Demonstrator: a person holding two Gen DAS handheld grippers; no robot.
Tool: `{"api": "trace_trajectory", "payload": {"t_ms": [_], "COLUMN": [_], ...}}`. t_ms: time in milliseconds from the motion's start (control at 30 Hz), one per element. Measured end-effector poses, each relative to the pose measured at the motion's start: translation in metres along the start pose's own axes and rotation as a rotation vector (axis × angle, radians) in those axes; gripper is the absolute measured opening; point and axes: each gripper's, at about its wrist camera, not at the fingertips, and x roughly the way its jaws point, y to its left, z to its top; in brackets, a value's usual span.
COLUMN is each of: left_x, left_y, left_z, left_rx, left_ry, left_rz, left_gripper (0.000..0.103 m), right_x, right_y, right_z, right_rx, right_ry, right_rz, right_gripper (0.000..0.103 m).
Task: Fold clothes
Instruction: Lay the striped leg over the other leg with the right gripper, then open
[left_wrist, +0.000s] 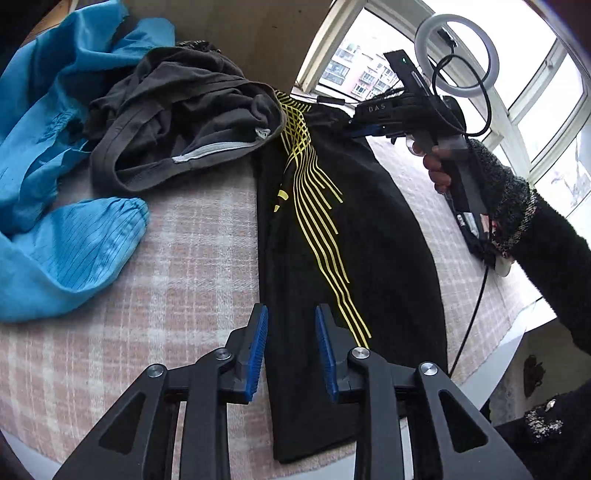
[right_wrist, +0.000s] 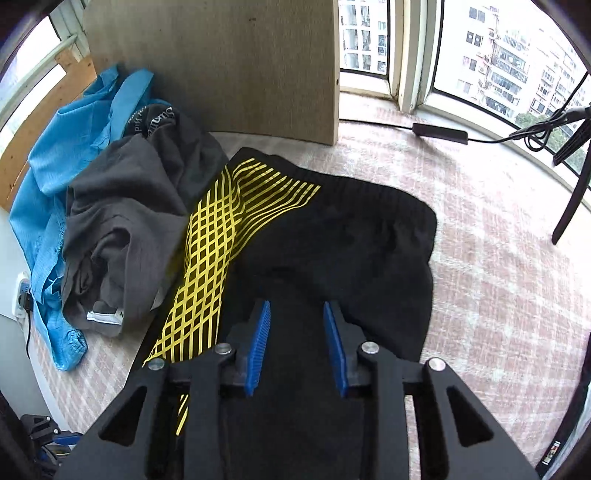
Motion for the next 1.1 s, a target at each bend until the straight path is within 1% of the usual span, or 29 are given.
{"api": "trace_trajectory", "payload": {"t_ms": [100, 167, 200, 233, 267, 300, 333, 367, 400, 433, 467, 500, 533, 567, 667, 767, 833, 867, 900, 1000, 1033, 1067, 1100], "left_x": [0.016, 0.015, 0.012, 0.008, 0.003, -0.001, -0.003, -0.004, -0.002, -0.001, 0.000, 0.001, 0.001, 0.001, -0.002, -0.003, -0.004, -0.005, -0.006, -0.006, -0.005, -0.003, -0.003], "left_y": [0.000, -0.001, -0.001, 0.000, 0.002, 0.004, 0.005, 0.007, 0.007, 0.008, 0.009, 0.010, 0.010, 0.010, 0.006, 0.003, 0.001, 0.000, -0.001, -0.006, -0.008, -0.011, -0.013], "left_z": [0.001, -0.009, -0.015, -0.020, -0.024, -0.026, -0.026, -0.026, -0.024, -0.023, -0.022, -0.022, -0.024, -0.026, -0.033, -0.036, -0.039, -0.041, -0.042, -0.046, -0.048, -0.049, -0.052], "left_rx": [0.021, 0.031, 0.030, 0.023, 0.011, 0.000, -0.006, -0.012, -0.018, -0.024, -0.030, -0.037, -0.045, -0.054, -0.072, -0.057, -0.064, -0.071, -0.078, -0.081, -0.077, -0.071, -0.073], "left_ry": [0.055, 0.091, 0.102, 0.108, 0.110, 0.107, 0.107, 0.109, 0.113, 0.117, 0.122, 0.126, 0.131, 0.137, 0.150, 0.149, 0.148, 0.145, 0.141, 0.131, 0.134, 0.143, 0.144], "left_rz": [0.000, 0.000, -0.005, -0.016, -0.024, -0.023, -0.018, -0.009, 0.002, 0.012, 0.023, 0.032, 0.039, 0.045, 0.049, 0.087, 0.097, 0.102, 0.106, 0.103, 0.100, 0.097, 0.093], "left_gripper": [0.024, 0.023, 0.021, 0.016, 0.013, 0.013, 0.013, 0.013, 0.013, 0.014, 0.014, 0.015, 0.018, 0.022, 0.027, 0.029, 0.030, 0.031, 0.031, 0.028, 0.017, 0.003, 0.002], "right_x": [0.019, 0.034, 0.038, 0.041, 0.040, 0.034, 0.025, 0.015, 0.004, -0.006, -0.013, -0.020, -0.026, -0.028, -0.030, -0.015, 0.001, 0.006, 0.006, 0.008, 0.008, 0.008, 0.008], "right_y": [0.017, 0.039, 0.053, 0.065, 0.072, 0.071, 0.065, 0.057, 0.047, 0.035, 0.020, 0.004, -0.012, -0.029, -0.072, -0.087, -0.083, -0.077, -0.071, -0.059, -0.057, -0.055, -0.053], "right_z": [-0.002, -0.003, -0.005, -0.006, -0.005, -0.005, -0.005, -0.007, -0.011, -0.017, -0.026, -0.035, -0.045, -0.054, -0.060, -0.055, -0.051, -0.049, -0.047, -0.042, -0.043, -0.042, -0.042], "right_rx": [-0.019, -0.063, -0.105, -0.147, -0.176, -0.172, -0.154, -0.141, -0.137, -0.123, -0.093, -0.062, -0.023, 0.031, 0.184, 0.254, 0.235, 0.209, 0.178, 0.127, 0.108, 0.086, 0.065], "right_ry": [0.015, 0.032, 0.035, 0.049, 0.073, 0.070, 0.045, 0.016, -0.016, -0.040, -0.053, -0.065, -0.074, -0.071, -0.044, -0.023, 0.004, 0.004, -0.014, -0.016, -0.018, -0.020, -0.023], "right_rz": [0.039, 0.050, 0.066, 0.100, 0.159, 0.191, 0.185, 0.153, 0.112, 0.072, 0.034, -0.004, -0.025, -0.017, -0.007, 0.065, 0.076, 0.061, 0.047, 0.052, 0.048, 0.037, 0.025], "right_gripper": [0.029, 0.029, 0.030, 0.030, 0.027, 0.026, 0.026, 0.027, 0.029, 0.033, 0.040, 0.045, 0.045, 0.045, 0.045, 0.045, 0.045, 0.046, 0.046, 0.046, 0.046, 0.037, 0.017]}}
